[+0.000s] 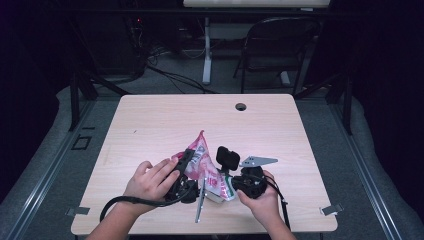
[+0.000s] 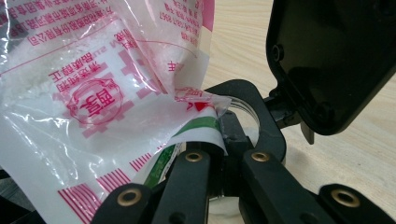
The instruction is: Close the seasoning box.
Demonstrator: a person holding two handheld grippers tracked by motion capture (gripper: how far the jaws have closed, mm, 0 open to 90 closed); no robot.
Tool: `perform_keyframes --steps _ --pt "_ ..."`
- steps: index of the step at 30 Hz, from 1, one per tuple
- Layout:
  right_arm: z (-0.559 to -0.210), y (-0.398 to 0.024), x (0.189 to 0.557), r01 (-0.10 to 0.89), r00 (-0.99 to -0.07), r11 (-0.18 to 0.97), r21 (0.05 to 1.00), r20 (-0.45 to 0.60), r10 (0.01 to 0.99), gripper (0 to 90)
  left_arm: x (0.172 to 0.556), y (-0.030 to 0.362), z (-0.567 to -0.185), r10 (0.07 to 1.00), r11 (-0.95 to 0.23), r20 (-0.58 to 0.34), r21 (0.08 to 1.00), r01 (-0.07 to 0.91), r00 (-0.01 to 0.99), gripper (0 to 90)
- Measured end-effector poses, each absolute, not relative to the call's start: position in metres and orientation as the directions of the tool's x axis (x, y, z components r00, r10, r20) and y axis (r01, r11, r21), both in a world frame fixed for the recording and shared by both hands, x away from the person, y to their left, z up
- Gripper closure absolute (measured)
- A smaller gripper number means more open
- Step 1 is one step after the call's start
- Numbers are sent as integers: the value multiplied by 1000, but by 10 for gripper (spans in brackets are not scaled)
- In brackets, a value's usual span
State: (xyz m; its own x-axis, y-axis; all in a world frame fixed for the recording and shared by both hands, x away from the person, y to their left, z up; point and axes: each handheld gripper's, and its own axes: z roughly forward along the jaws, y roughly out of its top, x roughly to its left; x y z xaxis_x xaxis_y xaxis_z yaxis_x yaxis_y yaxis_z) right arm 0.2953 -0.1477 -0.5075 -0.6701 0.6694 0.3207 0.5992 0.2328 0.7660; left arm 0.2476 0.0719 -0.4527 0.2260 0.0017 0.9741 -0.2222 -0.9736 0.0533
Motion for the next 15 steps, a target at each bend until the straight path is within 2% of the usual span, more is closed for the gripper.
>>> perform_keyframes --steps 15 --pt "-508 -148 296 602 -673 236 763 325 665 900 248 71 -451 -9 -972 975 44 -232 221 770"
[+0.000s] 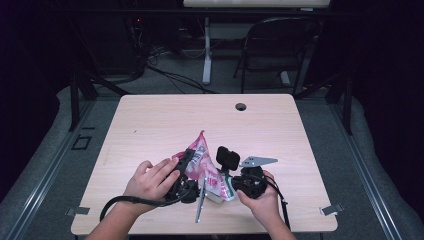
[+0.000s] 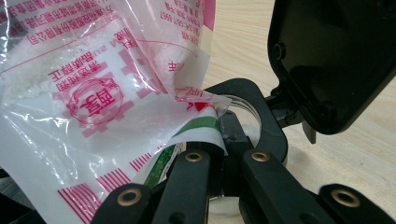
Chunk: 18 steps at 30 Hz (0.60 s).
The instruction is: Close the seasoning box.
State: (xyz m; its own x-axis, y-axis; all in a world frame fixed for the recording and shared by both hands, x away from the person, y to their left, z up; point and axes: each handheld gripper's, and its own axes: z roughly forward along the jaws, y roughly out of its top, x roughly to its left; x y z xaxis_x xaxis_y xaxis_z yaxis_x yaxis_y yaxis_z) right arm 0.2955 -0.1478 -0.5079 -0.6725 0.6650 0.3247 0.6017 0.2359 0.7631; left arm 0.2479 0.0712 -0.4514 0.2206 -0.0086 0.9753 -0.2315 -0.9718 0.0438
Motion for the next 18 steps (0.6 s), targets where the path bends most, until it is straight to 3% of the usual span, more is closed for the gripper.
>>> perform_keyframes --steps 18 --pt "-508 -148 296 604 -672 235 762 329 663 900 247 70 -450 -11 -972 974 42 -230 226 770"
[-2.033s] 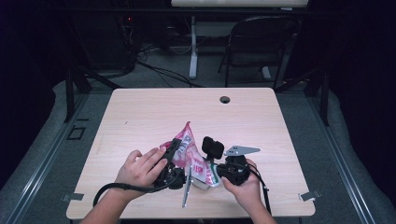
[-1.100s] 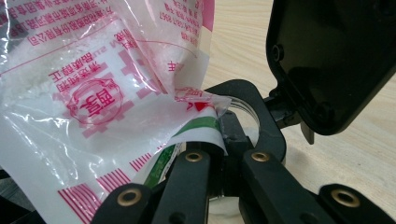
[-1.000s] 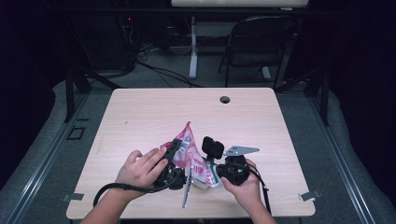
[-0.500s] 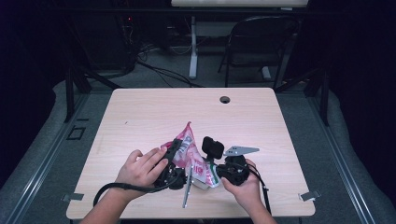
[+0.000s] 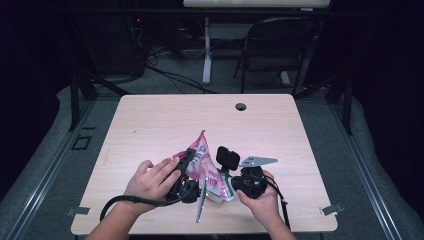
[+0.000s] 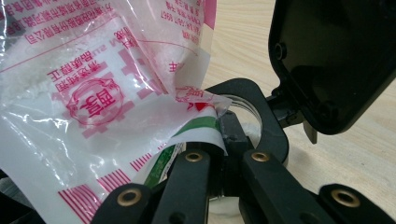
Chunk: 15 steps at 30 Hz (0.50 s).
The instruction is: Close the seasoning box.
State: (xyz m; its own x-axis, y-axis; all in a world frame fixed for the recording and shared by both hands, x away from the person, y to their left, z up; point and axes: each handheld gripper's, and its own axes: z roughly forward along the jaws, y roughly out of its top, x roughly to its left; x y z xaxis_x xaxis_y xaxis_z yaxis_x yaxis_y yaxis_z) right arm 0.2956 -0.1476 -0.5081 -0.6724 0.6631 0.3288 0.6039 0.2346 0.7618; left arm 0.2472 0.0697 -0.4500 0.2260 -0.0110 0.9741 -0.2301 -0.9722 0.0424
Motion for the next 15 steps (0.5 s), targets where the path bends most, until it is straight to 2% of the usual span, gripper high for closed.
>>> perform_keyframes --steps 15 --pt "-508 -148 296 601 -674 234 764 327 663 900 247 69 -449 -9 -971 975 44 -235 221 770"
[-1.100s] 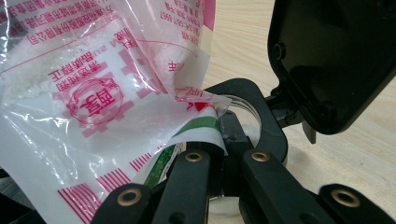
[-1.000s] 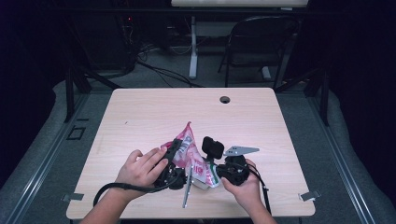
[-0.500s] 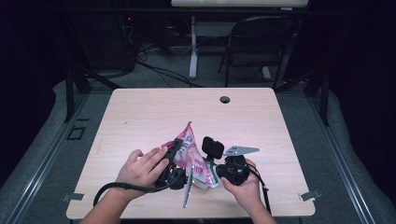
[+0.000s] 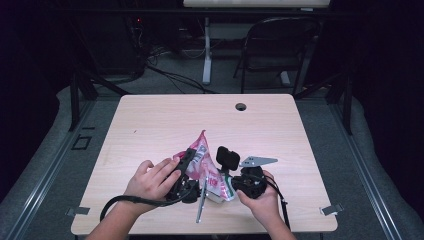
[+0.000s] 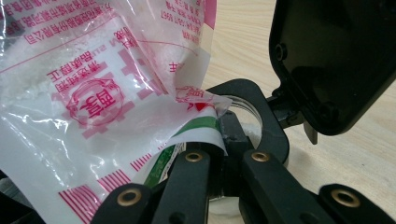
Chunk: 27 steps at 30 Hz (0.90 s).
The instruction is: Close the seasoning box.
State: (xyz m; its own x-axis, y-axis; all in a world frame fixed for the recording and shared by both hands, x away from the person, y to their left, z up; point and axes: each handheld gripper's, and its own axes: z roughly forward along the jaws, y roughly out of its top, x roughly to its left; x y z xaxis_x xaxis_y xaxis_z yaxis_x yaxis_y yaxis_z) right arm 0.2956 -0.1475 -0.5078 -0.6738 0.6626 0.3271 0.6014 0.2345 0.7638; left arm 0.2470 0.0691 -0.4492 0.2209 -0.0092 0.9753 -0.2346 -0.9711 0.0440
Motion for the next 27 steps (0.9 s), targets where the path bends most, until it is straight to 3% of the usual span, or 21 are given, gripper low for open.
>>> perform_keyframes --steps 27 --pt "-509 -146 296 602 -677 236 763 330 658 900 247 68 -447 -13 -970 976 41 -240 217 770"
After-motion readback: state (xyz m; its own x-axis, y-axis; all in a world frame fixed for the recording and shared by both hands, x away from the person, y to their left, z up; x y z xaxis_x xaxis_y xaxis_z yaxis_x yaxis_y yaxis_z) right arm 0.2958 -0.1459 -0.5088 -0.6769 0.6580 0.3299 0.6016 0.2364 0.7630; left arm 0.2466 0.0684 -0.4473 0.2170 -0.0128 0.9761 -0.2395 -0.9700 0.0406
